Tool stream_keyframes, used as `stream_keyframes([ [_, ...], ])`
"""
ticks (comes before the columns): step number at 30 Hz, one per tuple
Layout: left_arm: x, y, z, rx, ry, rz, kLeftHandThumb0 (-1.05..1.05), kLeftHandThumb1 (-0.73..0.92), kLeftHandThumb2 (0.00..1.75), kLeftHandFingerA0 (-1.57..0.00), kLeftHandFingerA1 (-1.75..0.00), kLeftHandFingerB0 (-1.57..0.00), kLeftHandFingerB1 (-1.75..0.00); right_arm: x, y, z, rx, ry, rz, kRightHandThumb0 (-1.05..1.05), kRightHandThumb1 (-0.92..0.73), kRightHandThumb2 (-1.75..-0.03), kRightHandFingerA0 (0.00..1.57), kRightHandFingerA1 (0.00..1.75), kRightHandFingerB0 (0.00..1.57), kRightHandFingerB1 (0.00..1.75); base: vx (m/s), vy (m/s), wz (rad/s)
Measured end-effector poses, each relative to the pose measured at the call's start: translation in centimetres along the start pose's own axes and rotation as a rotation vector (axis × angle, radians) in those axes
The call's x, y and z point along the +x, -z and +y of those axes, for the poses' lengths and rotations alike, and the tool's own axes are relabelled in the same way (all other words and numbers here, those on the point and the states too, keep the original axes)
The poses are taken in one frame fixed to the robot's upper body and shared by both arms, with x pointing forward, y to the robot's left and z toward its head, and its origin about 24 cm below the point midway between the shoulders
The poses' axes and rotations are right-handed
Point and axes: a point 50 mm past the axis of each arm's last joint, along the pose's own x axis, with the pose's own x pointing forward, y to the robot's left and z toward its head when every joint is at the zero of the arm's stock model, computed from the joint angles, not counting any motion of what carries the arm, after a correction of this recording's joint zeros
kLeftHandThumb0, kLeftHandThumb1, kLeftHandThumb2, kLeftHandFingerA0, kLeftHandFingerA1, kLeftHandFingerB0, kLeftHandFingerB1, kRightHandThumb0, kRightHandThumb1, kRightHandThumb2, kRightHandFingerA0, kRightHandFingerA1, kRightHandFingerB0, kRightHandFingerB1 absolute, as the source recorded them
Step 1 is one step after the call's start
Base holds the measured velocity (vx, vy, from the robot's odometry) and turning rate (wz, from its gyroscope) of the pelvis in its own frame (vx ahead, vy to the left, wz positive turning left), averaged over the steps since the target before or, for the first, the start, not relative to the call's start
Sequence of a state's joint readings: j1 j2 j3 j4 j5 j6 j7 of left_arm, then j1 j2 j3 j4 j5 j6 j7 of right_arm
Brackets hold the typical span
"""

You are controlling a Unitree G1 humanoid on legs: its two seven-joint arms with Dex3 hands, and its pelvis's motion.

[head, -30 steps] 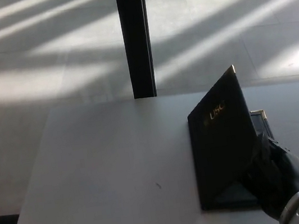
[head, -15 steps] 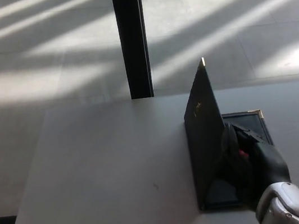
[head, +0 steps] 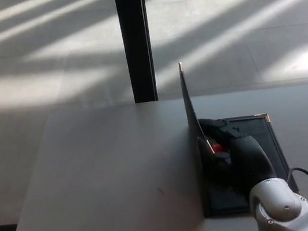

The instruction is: There is a diary kept infront of the robot and the robot uses its right hand to grab its cover and puses it to the left to open it.

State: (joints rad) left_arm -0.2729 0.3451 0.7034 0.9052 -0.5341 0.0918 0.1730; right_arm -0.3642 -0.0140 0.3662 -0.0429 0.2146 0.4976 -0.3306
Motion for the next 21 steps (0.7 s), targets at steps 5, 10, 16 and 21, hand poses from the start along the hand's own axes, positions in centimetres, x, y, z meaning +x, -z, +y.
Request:
stream_keyframes([
  [5, 0.0, -0.1, -0.5, 0.005, 0.01, -0.001, -0.87, 0.92, 1.43, -0.56, -1.11, -0.47, -1.0, 0.1, -0.4, 0.7, -0.212, -0.047, -0.049, -0.75, -0.92, -0.71, 0.37, 0.71, 0.33, 0.55, 0.0, 0.0, 0.0],
  [10, 0.1, -0.3, -1.3, 0.006, 0.026, -0.007, -0.9, 0.92, 1.43, -0.54, -1.08, -0.41, -0.94, 0.2, -0.6, 1.6, -0.41, -0.085, -0.103, -0.78, -0.92, -0.71, 0.36, 0.69, 0.33, 0.54, 0.0, 0.0, 0.0],
  [16, 0.1, -1.0, -2.7, 0.005, 0.056, -0.02, -0.86, 0.92, 1.43, -0.56, -1.04, -0.43, -0.91, -0.5, 0.5, 3.8, -0.579, -0.223, -0.12, -0.77, -0.92, -0.72, 0.32, 0.7, 0.31, 0.55, 0.0, 0.0, 0.0],
  [21, 0.2, -1.2, -3.6, 0.024, 0.059, -0.022, -0.9, 0.92, 1.45, -0.53, -1.05, -0.37, -0.9, -0.6, 0.7, 5.2, -0.643, -0.302, -0.128, -0.77, -0.92, -0.73, 0.35, 0.72, 0.3, 0.55, 0.0, 0.0, 0.0],
])
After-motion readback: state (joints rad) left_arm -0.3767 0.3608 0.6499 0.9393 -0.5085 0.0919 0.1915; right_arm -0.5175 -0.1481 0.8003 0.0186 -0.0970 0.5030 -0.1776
